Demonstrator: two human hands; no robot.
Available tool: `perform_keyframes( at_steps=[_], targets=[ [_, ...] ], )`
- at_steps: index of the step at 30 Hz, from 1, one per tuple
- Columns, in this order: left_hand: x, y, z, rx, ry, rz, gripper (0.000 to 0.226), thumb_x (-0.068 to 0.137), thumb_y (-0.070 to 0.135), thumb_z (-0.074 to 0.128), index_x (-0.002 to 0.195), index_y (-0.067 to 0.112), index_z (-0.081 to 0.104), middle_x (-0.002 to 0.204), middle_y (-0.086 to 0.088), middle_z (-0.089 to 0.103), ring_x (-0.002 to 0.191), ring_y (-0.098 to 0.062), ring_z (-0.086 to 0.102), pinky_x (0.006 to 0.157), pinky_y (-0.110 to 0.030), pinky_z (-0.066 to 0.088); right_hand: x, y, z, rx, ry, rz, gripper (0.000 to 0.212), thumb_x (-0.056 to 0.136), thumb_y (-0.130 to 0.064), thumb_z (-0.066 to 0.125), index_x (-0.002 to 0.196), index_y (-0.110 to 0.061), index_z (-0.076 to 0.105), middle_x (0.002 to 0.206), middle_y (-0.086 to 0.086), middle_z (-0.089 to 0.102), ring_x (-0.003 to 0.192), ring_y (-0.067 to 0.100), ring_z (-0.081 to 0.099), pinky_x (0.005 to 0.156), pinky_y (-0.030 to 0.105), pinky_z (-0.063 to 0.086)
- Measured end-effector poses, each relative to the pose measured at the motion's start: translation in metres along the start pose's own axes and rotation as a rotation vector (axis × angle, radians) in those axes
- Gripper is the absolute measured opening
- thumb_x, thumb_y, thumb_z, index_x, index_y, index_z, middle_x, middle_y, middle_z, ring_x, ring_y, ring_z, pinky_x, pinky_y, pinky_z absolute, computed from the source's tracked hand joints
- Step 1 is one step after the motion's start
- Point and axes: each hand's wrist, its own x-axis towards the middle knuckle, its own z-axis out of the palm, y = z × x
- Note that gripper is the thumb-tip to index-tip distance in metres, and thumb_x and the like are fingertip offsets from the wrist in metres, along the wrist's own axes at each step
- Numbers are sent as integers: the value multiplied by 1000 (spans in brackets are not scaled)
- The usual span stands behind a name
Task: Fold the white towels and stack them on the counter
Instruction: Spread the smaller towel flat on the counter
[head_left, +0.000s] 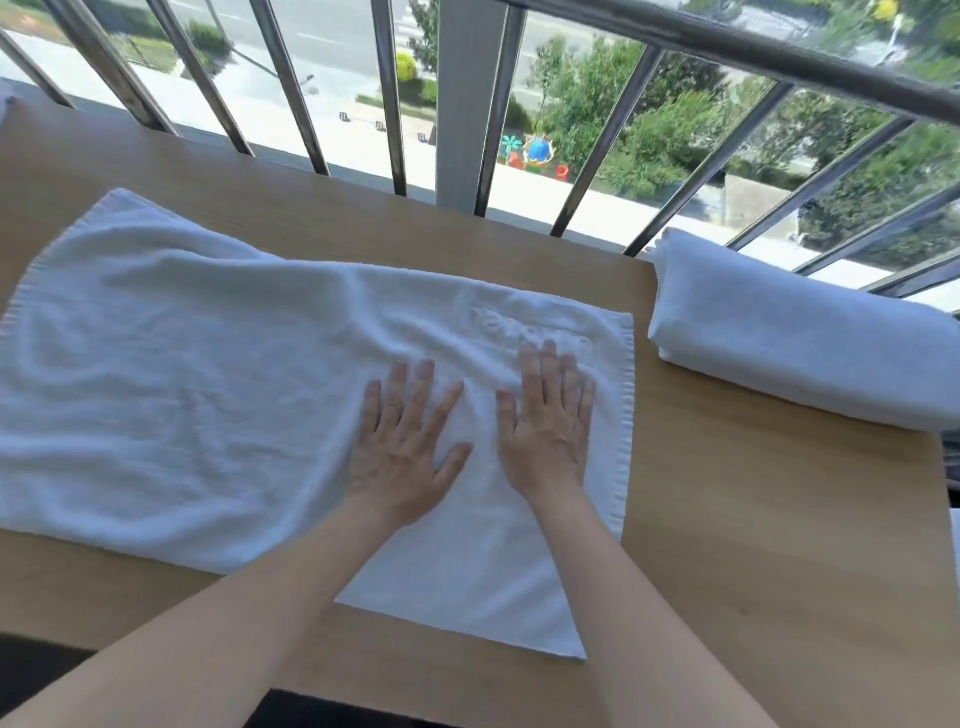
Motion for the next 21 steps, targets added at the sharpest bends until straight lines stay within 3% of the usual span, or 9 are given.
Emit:
perform_keyframes(
  at_steps=[3, 7, 10, 14, 19, 21],
  targets=[
    [-1, 2, 1, 19, -15, -14, 73, 95, 62, 23, 160, 29, 15, 168, -6, -1, 154, -31, -5, 123, -54, 3, 22, 5, 3, -72, -118, -144, 59, 103, -52, 19, 158, -37, 4, 167, -5, -6, 153, 19, -13, 122, 45, -10],
    [6, -12, -7, -31, 67, -86, 69, 96, 57, 28, 158, 25, 27, 167, -7, 12, 154, -31, 6, 123, -52, 8, 38, 21, 3, -89, -102, 26, 62, 102, -53, 20, 158, -36, 2, 167, -5, -10, 152, 19, -16, 122, 44, -9],
    [11, -25, -12, 10, 8, -199, 74, 94, 61, 20, 160, 28, 11, 168, -7, -1, 154, -32, -4, 123, -53, 1, 46, 5, 3, -78, -68, 27, 64, 102, -54, 22, 159, -33, 0, 167, 0, -9, 152, 23, -15, 121, 46, -14],
    [0, -13, -7, 21, -39, -192, 77, 94, 64, 14, 160, 25, -2, 167, -8, -11, 153, -33, -13, 123, -54, 0, 68, -36, 3, -43, -65, -184, 60, 104, -49, 25, 159, -32, 5, 167, -1, -4, 153, 22, -10, 120, 42, -18],
    [-3, -17, -7, -46, 9, -165, 70, 97, 56, 23, 159, 23, 21, 167, -7, 7, 154, -31, 3, 123, -50, 5, 81, -52, 14, -117, -177, -280, 60, 105, -49, 17, 158, -33, -3, 166, -3, -11, 152, 20, -16, 121, 46, -14],
    [14, -35, -11, -76, 34, -204, 71, 96, 56, 23, 159, 23, 22, 167, -4, 6, 154, -28, 3, 124, -46, 3, 74, -47, 19, -124, -151, -277, 60, 104, -49, 17, 159, -33, -1, 166, -2, -10, 152, 20, -15, 122, 47, -10]
  ],
)
